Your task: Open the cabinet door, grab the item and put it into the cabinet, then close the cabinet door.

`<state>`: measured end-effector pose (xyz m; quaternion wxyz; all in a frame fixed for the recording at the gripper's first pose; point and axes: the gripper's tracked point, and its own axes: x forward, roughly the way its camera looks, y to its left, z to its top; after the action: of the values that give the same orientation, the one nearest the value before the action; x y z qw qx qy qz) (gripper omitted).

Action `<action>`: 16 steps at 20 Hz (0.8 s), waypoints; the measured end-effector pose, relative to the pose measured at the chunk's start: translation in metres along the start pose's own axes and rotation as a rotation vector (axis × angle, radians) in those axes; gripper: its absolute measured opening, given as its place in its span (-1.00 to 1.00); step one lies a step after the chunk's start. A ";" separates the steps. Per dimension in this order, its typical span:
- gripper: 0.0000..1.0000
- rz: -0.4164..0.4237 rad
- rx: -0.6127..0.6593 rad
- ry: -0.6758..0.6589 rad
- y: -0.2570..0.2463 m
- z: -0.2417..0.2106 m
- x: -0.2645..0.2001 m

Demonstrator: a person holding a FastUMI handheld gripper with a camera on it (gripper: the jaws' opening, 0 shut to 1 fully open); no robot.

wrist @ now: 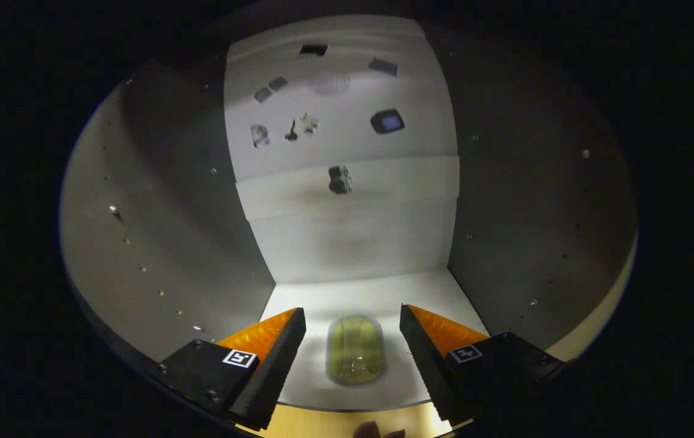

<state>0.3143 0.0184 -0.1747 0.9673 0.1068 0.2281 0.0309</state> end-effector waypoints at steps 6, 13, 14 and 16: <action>0.96 -0.039 -0.100 -0.311 0.003 0.072 -0.115; 0.95 -0.057 -0.086 -0.534 0.008 0.102 -0.283; 0.95 -0.060 -0.086 -0.562 0.008 0.103 -0.304; 0.95 -0.088 -0.115 -0.622 0.003 0.108 -0.341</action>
<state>0.0579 -0.0361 0.0681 0.9955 0.0463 -0.0761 -0.0321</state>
